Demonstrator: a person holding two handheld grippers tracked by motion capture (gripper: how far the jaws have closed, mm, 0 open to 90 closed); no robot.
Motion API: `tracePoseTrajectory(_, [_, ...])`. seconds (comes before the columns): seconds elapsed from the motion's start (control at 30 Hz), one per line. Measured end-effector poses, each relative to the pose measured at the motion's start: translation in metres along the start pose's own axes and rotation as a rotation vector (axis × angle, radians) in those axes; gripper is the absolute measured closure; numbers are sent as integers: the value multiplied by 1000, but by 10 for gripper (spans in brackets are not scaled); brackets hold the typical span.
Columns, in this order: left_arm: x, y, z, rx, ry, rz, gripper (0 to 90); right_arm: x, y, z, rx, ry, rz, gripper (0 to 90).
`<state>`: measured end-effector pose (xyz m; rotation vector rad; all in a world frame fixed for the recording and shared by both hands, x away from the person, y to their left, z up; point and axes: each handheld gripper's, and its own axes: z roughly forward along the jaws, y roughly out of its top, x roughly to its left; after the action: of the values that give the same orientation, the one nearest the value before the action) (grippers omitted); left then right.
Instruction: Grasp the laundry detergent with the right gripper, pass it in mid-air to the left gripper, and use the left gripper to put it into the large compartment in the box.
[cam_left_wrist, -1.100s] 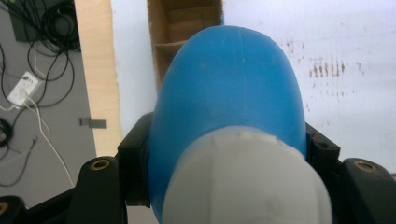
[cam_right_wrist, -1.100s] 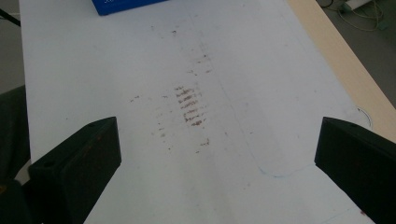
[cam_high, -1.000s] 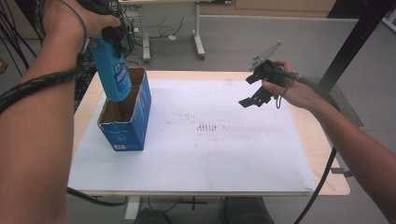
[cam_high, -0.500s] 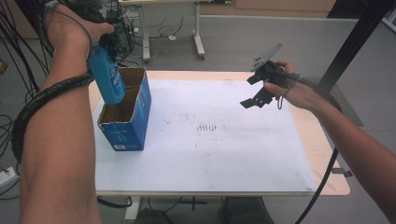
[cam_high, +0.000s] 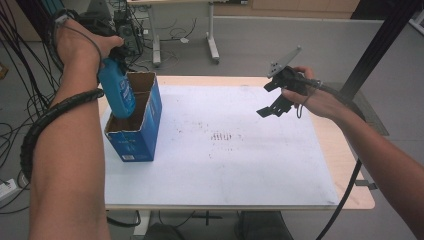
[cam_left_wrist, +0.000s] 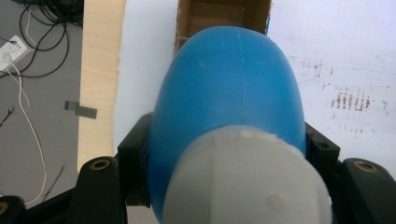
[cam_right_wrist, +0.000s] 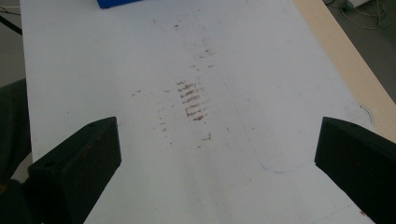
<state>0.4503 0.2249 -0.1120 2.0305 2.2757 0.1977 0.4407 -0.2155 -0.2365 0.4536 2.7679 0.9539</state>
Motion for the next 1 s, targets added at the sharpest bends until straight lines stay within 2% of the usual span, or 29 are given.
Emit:
tracePoseTrajectory(0.37, [2,-1,25,12,-10,-4,370,1,2,2,16,-8,-15,3])
tracePoseTrajectory(1.0, [-1,-3,71,29,-19,6,370,0,-1,6,34,-16,-14,3])
